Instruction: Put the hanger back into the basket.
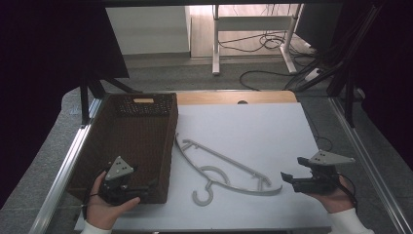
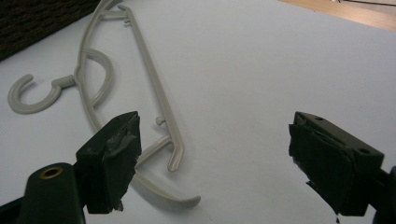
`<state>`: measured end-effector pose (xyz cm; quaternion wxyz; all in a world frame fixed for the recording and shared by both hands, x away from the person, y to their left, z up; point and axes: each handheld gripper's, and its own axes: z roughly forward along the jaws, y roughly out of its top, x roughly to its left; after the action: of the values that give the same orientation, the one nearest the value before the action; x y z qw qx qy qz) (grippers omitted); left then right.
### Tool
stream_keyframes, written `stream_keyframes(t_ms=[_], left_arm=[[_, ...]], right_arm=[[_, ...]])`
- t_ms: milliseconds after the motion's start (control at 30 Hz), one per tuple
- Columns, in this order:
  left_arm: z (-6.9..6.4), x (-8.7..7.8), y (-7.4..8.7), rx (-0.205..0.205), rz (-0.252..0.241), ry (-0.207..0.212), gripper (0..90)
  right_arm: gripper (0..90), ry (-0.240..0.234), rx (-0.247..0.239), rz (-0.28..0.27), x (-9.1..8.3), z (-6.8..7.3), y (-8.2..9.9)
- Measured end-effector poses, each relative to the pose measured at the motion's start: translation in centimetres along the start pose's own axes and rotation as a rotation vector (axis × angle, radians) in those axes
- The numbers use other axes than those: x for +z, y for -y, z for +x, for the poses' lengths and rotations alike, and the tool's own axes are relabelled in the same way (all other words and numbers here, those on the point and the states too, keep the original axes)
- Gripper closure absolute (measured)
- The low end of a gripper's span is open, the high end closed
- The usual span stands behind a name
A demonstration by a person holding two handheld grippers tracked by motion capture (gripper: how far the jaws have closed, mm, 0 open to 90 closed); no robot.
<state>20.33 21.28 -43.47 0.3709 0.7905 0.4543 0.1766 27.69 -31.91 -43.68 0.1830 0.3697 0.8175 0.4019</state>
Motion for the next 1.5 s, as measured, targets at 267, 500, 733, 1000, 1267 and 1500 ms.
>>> stream_keyframes(t_ms=[267, 500, 733, 1000, 1267, 1500], left_arm=[[0.4, -0.2, 0.2, -0.005, -0.002, 0.002, 19.4], [0.7, -0.2, 0.3, -0.007, -0.005, 0.003, 19.4], [0.7, -0.4, 0.3, -0.009, -0.008, 0.000, 19.4], [0.7, -0.4, 0.2, -0.006, -0.011, 0.005, 19.5], [0.5, -0.4, 0.5, -0.001, -0.010, 0.007, 19.6], [0.3, -0.6, 0.5, -0.001, -0.011, 0.004, 19.6]], right_arm=[[18.9, 0.003, 0.001, 0.009, 0.1, -0.2, 0.2], [19.2, -0.002, -0.014, 0.025, 0.8, 0.1, 0.1], [19.5, 0.001, -0.017, 0.027, 0.7, -0.1, 0.3], [20.7, 0.005, -0.022, 0.023, 0.5, 0.2, 0.2], [23.7, -0.028, -0.033, 0.023, 1.0, 0.8, -0.5], [24.8, -0.049, -0.062, 0.039, 1.7, 1.3, -1.0]])
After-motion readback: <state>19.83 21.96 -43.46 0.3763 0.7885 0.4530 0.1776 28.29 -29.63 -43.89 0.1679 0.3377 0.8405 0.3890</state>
